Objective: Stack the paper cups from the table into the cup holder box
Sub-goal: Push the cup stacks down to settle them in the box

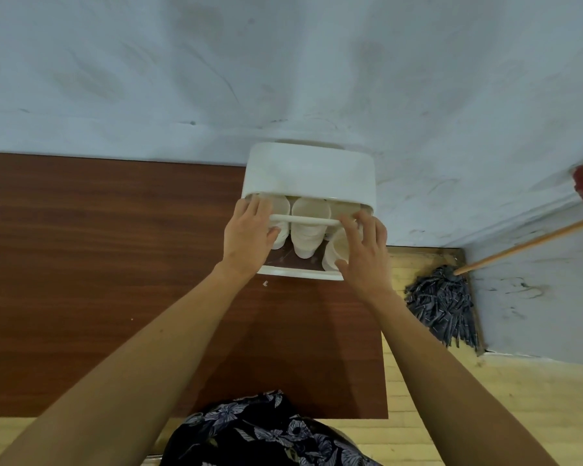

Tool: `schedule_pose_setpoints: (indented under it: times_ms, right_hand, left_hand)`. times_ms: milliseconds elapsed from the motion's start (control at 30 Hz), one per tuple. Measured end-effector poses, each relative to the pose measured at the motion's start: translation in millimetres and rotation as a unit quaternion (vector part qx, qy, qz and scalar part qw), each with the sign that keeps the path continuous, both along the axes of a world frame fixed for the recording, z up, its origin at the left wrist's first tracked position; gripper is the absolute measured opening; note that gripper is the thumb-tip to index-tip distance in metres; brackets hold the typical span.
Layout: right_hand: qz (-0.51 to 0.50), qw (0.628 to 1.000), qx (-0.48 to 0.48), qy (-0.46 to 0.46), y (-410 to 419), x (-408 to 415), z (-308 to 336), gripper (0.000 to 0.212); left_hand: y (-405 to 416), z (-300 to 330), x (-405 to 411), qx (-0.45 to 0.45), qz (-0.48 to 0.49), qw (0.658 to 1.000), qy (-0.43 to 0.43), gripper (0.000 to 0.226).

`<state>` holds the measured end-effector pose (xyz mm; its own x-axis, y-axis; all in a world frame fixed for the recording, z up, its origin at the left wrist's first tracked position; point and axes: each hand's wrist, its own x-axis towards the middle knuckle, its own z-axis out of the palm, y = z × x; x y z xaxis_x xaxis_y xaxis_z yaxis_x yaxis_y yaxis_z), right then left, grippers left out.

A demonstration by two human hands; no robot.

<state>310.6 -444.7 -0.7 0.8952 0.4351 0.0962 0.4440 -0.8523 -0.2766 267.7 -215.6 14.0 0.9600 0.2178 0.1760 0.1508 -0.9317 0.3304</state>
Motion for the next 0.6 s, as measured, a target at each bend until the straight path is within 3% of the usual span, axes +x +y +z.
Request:
schedule_pose_setpoints:
  times_ms: [167,267,433,600]
  right_hand:
    - [-0.098,0.992,0.049,-0.068,10,8,-10,0.058]
    - [-0.122,0.987,0.064,-0.088,4,6,-16,0.049]
    - [-0.094,0.991,0.082,-0.043,-24,-22,-29,0.029]
    - [-0.129,0.976,0.172,0.019,-17,-41,-26,0.028]
  left_hand:
    - [0,-2,-12,0.007,-0.003,1.0,-0.014,0.029]
    - [-3,-9,-21,0.01,0.006,0.999,-0.031,0.025]
    - [-10,-22,-31,-0.013,0.01,0.997,-0.074,0.024]
    - [-14,-19,-31,-0.002,0.033,0.999,-0.04,0.039]
